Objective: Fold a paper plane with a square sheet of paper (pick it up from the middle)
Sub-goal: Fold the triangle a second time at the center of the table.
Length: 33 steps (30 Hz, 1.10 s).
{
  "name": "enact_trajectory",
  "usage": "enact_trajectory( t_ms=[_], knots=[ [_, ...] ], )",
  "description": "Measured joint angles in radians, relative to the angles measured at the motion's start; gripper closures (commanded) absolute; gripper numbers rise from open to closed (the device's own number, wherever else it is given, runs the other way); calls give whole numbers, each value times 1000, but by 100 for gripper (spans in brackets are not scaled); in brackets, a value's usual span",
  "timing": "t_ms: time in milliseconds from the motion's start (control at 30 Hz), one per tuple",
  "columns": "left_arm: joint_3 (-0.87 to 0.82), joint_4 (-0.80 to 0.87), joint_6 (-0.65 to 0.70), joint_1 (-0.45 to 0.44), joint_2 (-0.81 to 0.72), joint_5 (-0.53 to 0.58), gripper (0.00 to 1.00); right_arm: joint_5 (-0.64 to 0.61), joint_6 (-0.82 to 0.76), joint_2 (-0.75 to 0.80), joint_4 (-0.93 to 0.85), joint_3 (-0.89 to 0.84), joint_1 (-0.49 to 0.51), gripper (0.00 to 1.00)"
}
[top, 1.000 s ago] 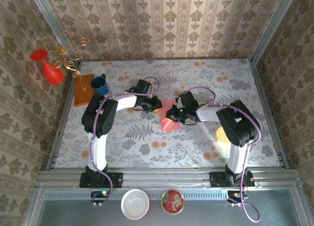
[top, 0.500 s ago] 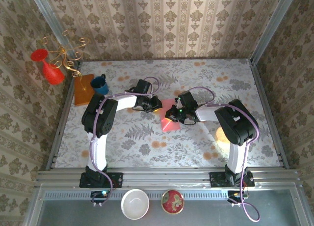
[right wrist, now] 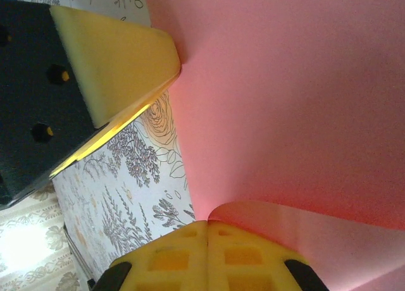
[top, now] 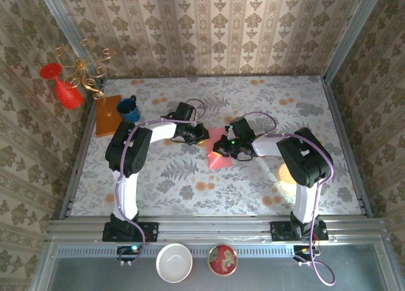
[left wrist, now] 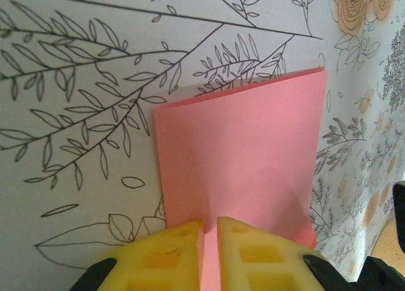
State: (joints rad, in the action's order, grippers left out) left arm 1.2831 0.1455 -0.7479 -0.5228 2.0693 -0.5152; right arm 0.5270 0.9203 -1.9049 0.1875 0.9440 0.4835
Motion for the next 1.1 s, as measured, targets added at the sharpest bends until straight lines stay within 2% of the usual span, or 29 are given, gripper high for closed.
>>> enact_trajectory(
  t_ms=[1100],
  knots=[
    [0,-1,0,1,2,-4,85,4,0,-28,19,5,0,98]
  ],
)
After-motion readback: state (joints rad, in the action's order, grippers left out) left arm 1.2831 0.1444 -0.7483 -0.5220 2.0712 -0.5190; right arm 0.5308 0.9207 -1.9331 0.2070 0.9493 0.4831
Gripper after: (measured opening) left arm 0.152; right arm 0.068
